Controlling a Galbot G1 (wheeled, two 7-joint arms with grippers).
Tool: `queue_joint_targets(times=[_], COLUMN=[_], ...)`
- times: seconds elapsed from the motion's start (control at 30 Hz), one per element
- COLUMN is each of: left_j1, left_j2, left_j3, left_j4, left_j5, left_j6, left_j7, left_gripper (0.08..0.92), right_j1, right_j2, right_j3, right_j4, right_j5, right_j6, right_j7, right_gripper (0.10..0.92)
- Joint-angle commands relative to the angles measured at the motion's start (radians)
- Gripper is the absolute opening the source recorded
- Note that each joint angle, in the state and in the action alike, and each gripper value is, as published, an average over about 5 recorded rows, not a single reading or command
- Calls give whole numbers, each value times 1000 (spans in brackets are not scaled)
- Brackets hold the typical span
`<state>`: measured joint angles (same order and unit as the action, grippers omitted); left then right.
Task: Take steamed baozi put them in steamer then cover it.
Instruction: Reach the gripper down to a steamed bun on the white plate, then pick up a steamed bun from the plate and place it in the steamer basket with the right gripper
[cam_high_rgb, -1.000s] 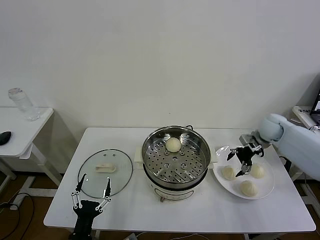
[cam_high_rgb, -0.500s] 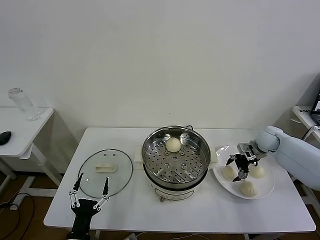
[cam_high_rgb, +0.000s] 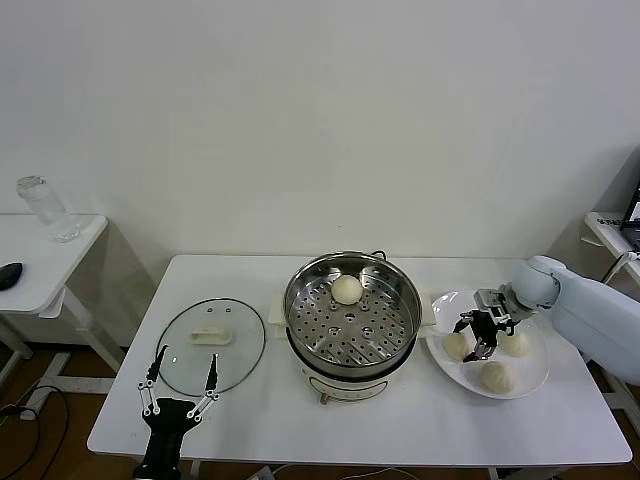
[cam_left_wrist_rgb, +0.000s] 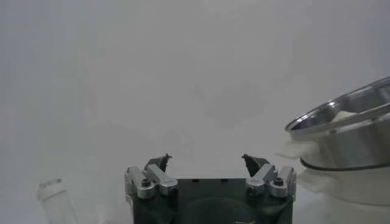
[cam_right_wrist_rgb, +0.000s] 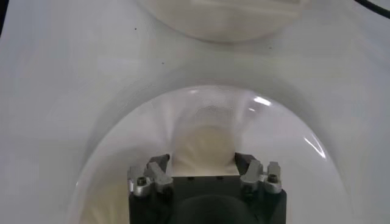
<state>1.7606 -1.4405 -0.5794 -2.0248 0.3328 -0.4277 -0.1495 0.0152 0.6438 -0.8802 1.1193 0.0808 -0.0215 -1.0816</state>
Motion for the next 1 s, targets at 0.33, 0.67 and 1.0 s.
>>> queue_joint_targets(times=[0.33, 0.67, 1.0], left_j1=[-28, -33, -47], left_j2=[16, 7, 5], left_j3=[27, 35, 36], left_j4=[-26, -23, -20], left_j5=[-2, 3, -4], left_j6=[15, 16, 20], left_j7=[4, 5, 5], left_gripper=[823, 823, 823], right_j1=[467, 826, 856], right_j2=[-45, 115, 360], right_j3=[-215, -453, -597], right_j4=[178, 368, 416], right_j5=[178, 425, 540], right_j6=[-29, -150, -271], right_j7=[-130, -154, -28], right_gripper=[643, 645, 645])
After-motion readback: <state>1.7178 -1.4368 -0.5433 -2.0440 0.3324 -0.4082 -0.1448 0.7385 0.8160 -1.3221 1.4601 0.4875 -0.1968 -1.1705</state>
